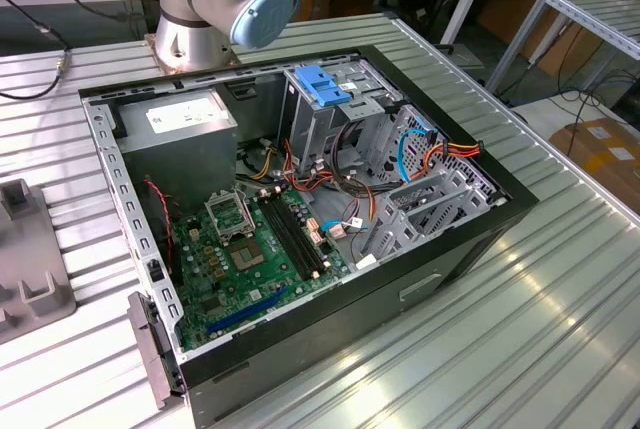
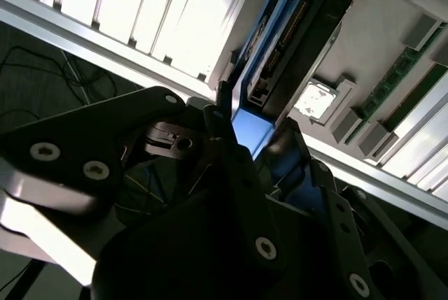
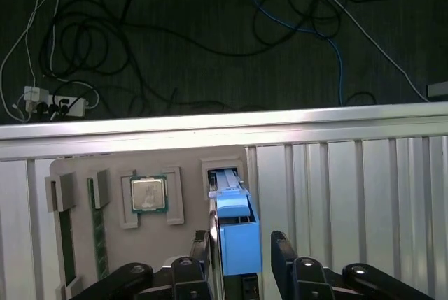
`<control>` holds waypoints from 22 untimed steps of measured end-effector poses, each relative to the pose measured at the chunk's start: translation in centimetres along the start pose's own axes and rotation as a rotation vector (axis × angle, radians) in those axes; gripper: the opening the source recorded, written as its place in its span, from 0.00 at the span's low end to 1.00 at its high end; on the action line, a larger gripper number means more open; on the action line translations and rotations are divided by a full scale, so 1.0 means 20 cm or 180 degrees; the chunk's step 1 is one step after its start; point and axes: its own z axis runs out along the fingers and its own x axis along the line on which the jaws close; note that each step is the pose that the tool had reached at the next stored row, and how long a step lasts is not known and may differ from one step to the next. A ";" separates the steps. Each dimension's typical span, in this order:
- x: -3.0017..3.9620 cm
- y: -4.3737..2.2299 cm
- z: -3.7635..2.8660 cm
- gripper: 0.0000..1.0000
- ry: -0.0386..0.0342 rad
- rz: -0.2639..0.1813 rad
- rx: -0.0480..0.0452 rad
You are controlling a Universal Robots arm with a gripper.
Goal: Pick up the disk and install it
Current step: 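Pick up the disk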
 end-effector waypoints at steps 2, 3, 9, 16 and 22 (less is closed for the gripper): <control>0.002 0.000 0.011 0.48 -0.0002 -0.0022 -0.0001; 0.002 0.000 0.016 0.48 -0.0003 -0.0033 -0.0001; 0.005 0.005 0.053 0.48 -0.0015 -0.0086 -0.0004; 0.011 0.008 0.085 0.48 -0.0020 -0.0101 -0.0004; 0.022 0.009 0.100 0.48 -0.0020 -0.0112 -0.0004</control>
